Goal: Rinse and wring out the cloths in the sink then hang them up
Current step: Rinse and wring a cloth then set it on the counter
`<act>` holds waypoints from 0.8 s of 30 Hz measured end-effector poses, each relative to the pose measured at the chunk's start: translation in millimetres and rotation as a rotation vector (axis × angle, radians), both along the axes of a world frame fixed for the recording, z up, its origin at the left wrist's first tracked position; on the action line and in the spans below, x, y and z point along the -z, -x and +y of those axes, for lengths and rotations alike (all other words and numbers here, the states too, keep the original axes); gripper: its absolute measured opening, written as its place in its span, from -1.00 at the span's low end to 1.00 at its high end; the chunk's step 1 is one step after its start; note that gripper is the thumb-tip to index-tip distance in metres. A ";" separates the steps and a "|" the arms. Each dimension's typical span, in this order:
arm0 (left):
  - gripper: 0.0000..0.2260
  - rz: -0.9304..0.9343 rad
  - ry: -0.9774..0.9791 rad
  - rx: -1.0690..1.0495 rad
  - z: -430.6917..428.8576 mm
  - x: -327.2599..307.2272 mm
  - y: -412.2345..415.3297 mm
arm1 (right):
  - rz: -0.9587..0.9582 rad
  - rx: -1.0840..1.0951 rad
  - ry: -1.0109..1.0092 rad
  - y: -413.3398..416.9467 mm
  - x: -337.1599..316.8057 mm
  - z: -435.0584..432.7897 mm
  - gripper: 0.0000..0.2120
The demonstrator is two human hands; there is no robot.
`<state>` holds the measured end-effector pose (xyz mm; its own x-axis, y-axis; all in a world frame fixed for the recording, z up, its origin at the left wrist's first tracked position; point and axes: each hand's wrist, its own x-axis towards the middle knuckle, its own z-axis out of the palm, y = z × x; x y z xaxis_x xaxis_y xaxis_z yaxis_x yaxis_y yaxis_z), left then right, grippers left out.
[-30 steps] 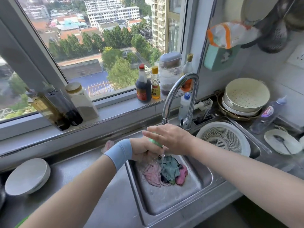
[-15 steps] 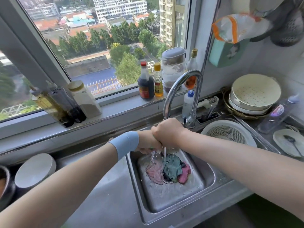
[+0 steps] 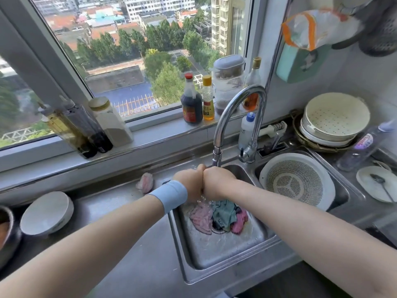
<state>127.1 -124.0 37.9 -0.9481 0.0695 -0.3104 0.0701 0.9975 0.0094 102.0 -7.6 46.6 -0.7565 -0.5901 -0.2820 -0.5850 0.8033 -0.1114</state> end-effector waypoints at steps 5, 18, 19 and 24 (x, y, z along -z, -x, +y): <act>-0.50 0.054 -0.076 0.038 -15.3 7.6 -4.7 | -0.077 0.025 0.004 -3.3 2.0 -10.9 -0.96; -0.61 -0.012 -1.093 -0.463 -108.4 16.0 -21.6 | -0.514 0.393 0.645 11.1 25.8 -56.8 -0.68; -0.66 -0.021 -1.087 -0.498 -116.1 21.9 -23.4 | -0.616 0.470 0.724 11.6 29.4 -64.0 -0.71; -0.89 -0.010 -1.130 -0.700 -165.9 43.9 -18.5 | -0.862 0.664 0.879 18.6 53.1 -111.1 -0.77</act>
<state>145.6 -289.9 -6.0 -0.8874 -0.2059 -0.4124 -0.4563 0.2665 0.8490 83.4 -118.7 -6.5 -0.7411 -0.4183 -0.5252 0.3821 0.3806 -0.8421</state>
